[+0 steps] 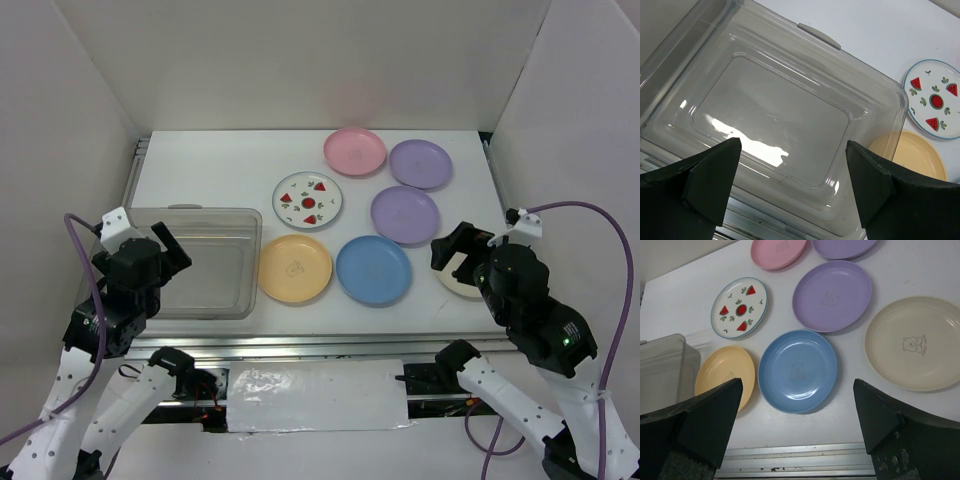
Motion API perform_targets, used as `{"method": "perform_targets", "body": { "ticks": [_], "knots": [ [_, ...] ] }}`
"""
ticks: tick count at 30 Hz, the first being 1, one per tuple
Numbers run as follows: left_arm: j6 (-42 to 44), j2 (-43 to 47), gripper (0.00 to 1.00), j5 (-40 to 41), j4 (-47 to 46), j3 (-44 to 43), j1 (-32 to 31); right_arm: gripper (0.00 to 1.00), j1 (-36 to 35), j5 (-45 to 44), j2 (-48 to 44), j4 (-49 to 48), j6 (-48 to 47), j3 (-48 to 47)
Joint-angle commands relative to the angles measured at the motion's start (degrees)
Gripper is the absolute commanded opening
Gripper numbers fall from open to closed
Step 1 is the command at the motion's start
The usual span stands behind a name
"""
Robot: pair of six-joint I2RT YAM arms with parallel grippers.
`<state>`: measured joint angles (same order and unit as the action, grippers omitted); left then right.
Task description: Place the plates into the plastic bin on the countertop
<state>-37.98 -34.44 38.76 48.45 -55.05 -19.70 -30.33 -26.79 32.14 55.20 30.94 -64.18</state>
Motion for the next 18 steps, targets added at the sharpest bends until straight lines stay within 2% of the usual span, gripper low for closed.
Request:
{"method": "perform_targets", "body": {
  "ticks": [1,12,15,17,18],
  "knots": [
    [-1.3,0.9,0.99,1.5,-0.8,-0.9,-0.5,1.00,0.6,-1.3,0.2,-0.4,1.1,-1.9],
    [-1.8,-1.2,0.99,1.8,-0.5,-0.9,-0.6,1.00,1.4,5.1,0.9,-6.4,-0.4,-0.5],
    [-2.1,-1.8,0.99,2.1,-0.4,-0.9,-0.6,1.00,1.7,12.7,2.7,-13.6,-0.9,1.3],
    [-2.6,-2.0,0.99,2.2,0.0,-1.0,-0.5,1.00,1.9,16.6,7.1,-19.1,-0.3,1.7],
    [-2.6,-2.0,0.99,2.1,0.0,-0.9,-0.5,1.00,1.9,20.2,12.3,-20.3,0.7,1.3]
  ]
}}
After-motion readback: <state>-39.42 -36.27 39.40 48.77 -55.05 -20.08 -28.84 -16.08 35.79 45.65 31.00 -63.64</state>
